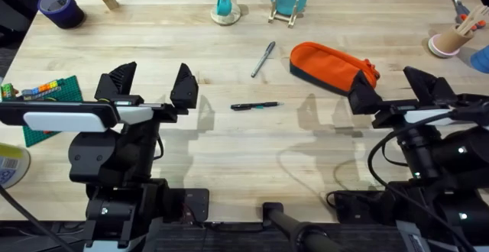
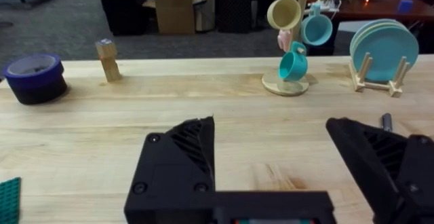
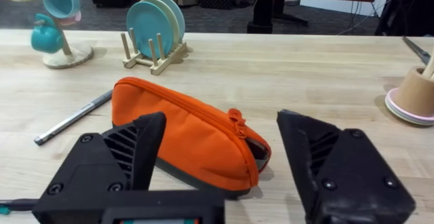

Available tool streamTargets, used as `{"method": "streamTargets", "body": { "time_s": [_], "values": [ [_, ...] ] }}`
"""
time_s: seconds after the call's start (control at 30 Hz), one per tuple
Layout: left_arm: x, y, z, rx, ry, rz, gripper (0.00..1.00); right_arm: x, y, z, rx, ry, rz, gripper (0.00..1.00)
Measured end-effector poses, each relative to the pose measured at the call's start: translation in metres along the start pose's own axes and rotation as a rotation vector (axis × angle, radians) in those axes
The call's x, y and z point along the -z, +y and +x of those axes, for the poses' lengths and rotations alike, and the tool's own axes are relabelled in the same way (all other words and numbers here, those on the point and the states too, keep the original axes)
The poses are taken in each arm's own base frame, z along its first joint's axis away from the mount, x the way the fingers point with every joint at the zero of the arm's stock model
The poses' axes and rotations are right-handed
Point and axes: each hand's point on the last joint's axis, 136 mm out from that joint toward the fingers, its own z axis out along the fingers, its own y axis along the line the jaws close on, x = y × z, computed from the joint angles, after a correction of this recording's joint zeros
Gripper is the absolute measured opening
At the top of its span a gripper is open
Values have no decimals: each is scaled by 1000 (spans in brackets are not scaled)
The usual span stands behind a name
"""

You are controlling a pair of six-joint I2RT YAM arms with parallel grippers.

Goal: Unzip the bag, pick up the pens from the table one at a time and place them inside, then zip the bag closed.

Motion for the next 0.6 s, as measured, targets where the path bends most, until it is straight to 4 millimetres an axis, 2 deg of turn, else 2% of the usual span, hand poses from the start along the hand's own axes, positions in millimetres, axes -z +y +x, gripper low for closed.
{"method": "streamTargets", "body": {
  "time_s": [0.6],
  "values": [
    [0, 0, 0, -2, 0, 0, 992, 0, -1, 1, 0, 3, 4, 996]
  ]
}}
